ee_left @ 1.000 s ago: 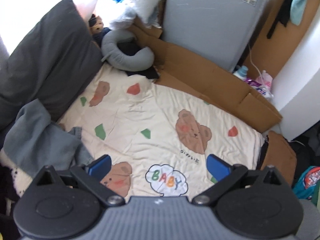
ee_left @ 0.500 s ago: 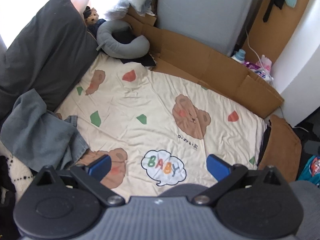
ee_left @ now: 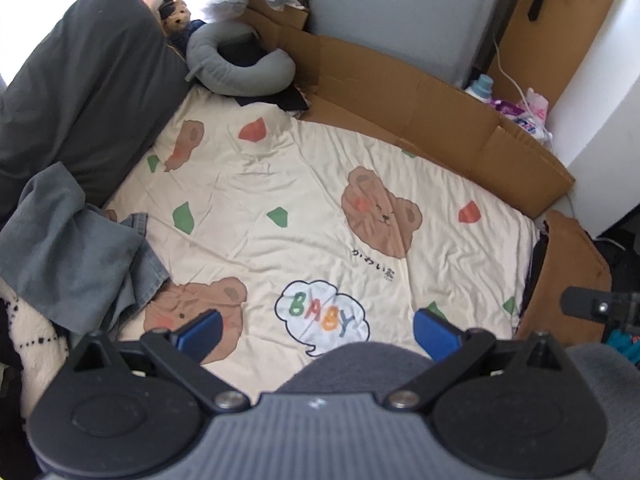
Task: Fold clothes
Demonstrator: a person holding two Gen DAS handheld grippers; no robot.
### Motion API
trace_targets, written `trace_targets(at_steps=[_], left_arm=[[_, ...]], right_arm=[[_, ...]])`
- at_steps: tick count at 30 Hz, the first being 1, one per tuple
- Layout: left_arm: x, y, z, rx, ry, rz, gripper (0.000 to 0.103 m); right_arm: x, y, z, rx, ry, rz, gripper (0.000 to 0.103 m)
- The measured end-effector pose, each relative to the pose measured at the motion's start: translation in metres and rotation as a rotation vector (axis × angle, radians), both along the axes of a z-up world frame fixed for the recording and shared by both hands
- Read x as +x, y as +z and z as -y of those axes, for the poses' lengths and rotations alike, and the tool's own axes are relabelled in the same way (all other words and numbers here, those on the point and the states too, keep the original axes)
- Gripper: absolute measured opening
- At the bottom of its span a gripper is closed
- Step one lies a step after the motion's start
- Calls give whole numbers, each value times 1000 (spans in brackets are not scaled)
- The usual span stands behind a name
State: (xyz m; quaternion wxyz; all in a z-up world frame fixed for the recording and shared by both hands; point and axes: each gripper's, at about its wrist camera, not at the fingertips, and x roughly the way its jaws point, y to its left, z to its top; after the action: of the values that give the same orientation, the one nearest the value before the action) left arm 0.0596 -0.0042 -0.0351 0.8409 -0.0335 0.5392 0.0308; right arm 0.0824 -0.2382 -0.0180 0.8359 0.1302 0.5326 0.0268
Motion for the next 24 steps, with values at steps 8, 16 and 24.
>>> trace_targets(at_steps=[8, 16, 24], left_arm=[[3, -7, 6, 15, -18, 0, 102], [5, -8, 9, 19, -24, -15, 102], [-2, -3, 12, 29, -29, -15, 102]], right_arm=[[1, -8, -11, -17, 24, -12, 100], [5, -11, -19, -27, 68, -47, 100], [-2, -5, -27, -40, 105, -27, 100]])
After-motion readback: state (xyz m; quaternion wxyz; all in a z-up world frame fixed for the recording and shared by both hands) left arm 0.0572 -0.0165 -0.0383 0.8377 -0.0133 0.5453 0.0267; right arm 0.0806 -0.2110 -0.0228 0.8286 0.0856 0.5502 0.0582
